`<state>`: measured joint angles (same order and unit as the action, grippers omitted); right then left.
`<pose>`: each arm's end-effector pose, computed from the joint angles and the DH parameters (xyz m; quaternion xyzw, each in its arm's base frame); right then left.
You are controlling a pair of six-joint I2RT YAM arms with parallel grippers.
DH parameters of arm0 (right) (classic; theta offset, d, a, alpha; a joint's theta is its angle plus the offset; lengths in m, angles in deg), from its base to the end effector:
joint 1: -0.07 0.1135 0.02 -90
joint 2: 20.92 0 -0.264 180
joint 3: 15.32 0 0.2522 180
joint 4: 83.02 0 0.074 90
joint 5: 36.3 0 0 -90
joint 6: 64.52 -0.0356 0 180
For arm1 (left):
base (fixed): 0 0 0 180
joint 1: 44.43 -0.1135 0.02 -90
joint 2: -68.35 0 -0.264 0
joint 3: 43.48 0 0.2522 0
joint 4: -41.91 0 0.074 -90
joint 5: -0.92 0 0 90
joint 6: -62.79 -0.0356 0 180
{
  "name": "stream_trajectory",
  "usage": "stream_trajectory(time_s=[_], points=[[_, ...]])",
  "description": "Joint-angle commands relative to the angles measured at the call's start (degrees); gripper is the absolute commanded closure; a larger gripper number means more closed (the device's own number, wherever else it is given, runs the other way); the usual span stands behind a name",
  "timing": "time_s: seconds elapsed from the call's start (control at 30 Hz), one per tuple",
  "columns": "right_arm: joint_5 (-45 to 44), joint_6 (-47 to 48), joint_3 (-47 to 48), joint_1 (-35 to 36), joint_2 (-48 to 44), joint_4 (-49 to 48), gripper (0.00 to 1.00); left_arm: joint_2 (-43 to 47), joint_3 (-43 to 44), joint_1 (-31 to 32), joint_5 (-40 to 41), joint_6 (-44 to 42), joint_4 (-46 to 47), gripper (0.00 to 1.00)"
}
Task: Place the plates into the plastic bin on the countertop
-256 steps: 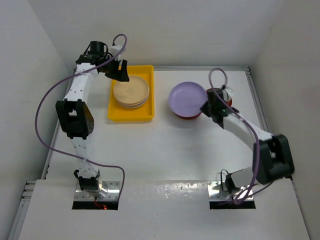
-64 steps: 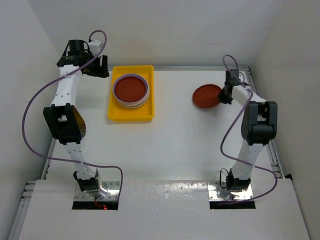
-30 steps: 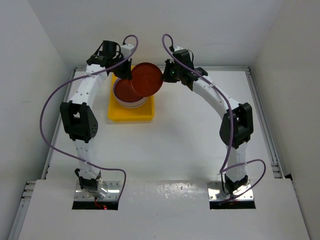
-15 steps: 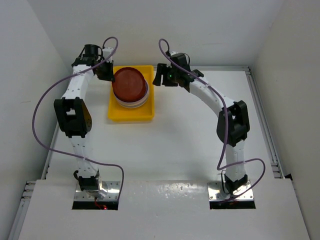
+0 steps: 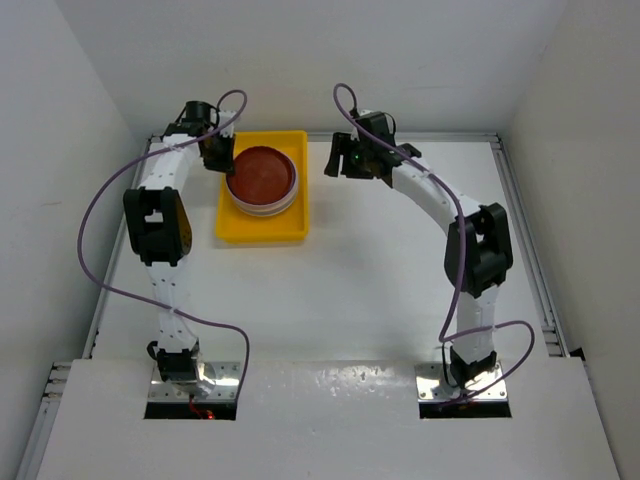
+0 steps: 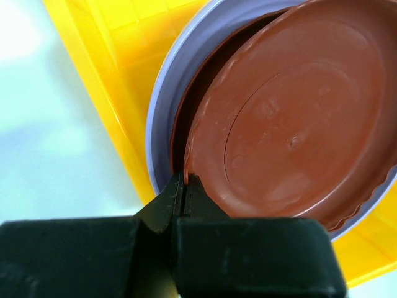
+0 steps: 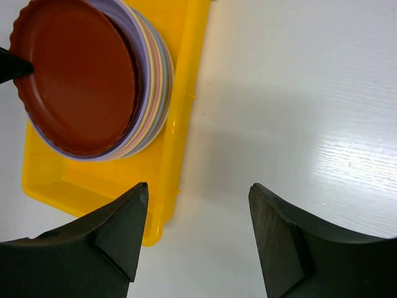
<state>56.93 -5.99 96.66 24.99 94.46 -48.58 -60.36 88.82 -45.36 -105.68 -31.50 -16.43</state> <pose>0.4267 0.2005 0.2699 0.0389 0.8971 0.2299 0.3753 0.4993 -0.0021 0.2470 0.0713 0.9414 -0.1238 0.3056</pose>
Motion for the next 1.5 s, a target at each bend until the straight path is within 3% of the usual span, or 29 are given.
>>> stream_trajectory(time_s=[0.0,0.07,0.2,0.57,0.7,0.9,1.03,1.1,1.23,1.47], points=[[-1.29,0.35,-0.56,-0.32,-4.01,-1.09,0.35,0.3,2.57,0.84,2.54,-0.62,1.25,1.0],[-1.55,0.35,-1.18,-0.58,-4.54,-1.35,0.35,0.3,2.57,0.84,2.54,-0.63,1.25,0.97],[-2.17,0.61,-1.62,-0.5,-5.07,-1.09,0.35,0.82,2.04,0.84,2.97,-1.77,1.25,0.69],[-2.79,-0.7,-4.17,-3.56,-9.63,0.66,0.33,7.49,4.07,-1.09,4.29,-2.82,1.25,0.46],[-2.78,-6.58,-14.4,-8.74,-15.86,2.77,0.3,13.12,1.35,-4.34,5.0,-2.82,1.25,0.4],[-8.05,-7.47,-32.89,-16.48,-33.62,6.38,0.22,24.27,-13.31,-12.42,6.05,-2.82,1.25,0.39],[-7.01,-8.17,-44.3,-19.74,-41.27,7.53,0.21,34.99,-28.68,-17.96,7.37,-4.13,1.25,0.38],[-5.09,-8.79,-48.7,-19.74,-45.14,6.47,0.21,41.82,-40.7,-20.68,7.89,-5.29,1.86,0.38],[-1.57,-9.58,-52.33,-19.83,-49.27,5.06,0.19,50.28,-49.53,-23.94,9.22,-6.08,2.39,0.38],[3.1,-8.26,-51.1,-19.92,-53.75,16.66,0.17,62.42,-61.05,-25.09,8.51,-7.47,1.77,0.34]])
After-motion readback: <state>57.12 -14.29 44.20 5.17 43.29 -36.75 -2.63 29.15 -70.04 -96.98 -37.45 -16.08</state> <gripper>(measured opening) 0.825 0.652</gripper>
